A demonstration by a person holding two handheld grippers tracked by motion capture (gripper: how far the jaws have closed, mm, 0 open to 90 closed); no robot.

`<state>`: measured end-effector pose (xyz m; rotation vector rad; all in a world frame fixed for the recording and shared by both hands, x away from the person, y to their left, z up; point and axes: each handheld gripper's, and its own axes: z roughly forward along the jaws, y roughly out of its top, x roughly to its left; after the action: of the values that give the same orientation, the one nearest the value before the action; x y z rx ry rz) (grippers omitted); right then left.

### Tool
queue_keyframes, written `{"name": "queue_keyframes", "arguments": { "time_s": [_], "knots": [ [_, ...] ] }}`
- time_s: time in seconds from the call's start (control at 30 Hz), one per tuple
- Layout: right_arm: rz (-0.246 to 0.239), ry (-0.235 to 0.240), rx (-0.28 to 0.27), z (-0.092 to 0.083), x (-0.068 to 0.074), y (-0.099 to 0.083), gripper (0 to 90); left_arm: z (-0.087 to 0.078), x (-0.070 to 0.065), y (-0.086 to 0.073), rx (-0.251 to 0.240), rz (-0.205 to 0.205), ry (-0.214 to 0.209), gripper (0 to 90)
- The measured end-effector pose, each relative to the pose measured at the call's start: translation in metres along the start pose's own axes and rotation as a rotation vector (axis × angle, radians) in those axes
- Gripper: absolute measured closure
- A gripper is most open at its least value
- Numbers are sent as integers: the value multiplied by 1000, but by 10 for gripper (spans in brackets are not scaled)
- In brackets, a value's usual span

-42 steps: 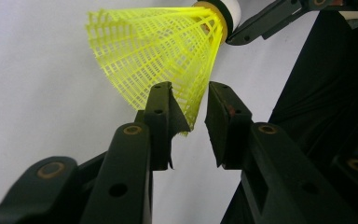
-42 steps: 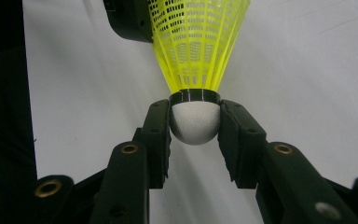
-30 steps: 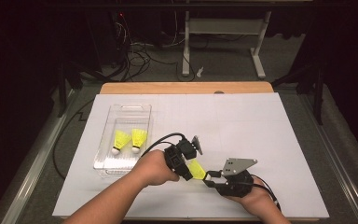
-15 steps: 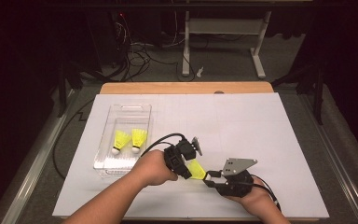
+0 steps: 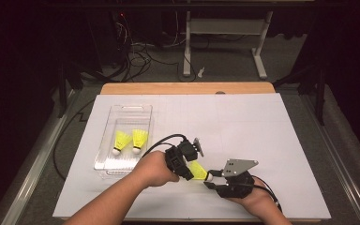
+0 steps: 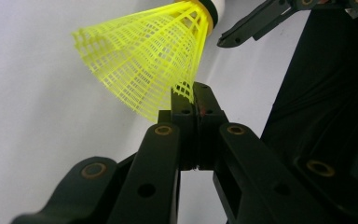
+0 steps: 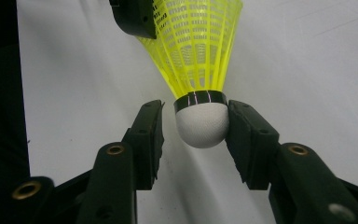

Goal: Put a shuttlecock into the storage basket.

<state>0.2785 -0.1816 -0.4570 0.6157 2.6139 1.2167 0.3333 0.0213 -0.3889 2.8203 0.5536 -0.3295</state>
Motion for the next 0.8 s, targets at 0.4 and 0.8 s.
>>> {"name": "queue_keyframes", "arguments": {
  "time_s": [0.4,0.8],
  "knots": [
    [18,-53,-14,1,-1,1,316,-3,1,-2,-8,-4,7,897],
    [92,-130,-53,-10,-9,-6,156,-9,3,-7,-12,-16,19,897]
  ]
}}
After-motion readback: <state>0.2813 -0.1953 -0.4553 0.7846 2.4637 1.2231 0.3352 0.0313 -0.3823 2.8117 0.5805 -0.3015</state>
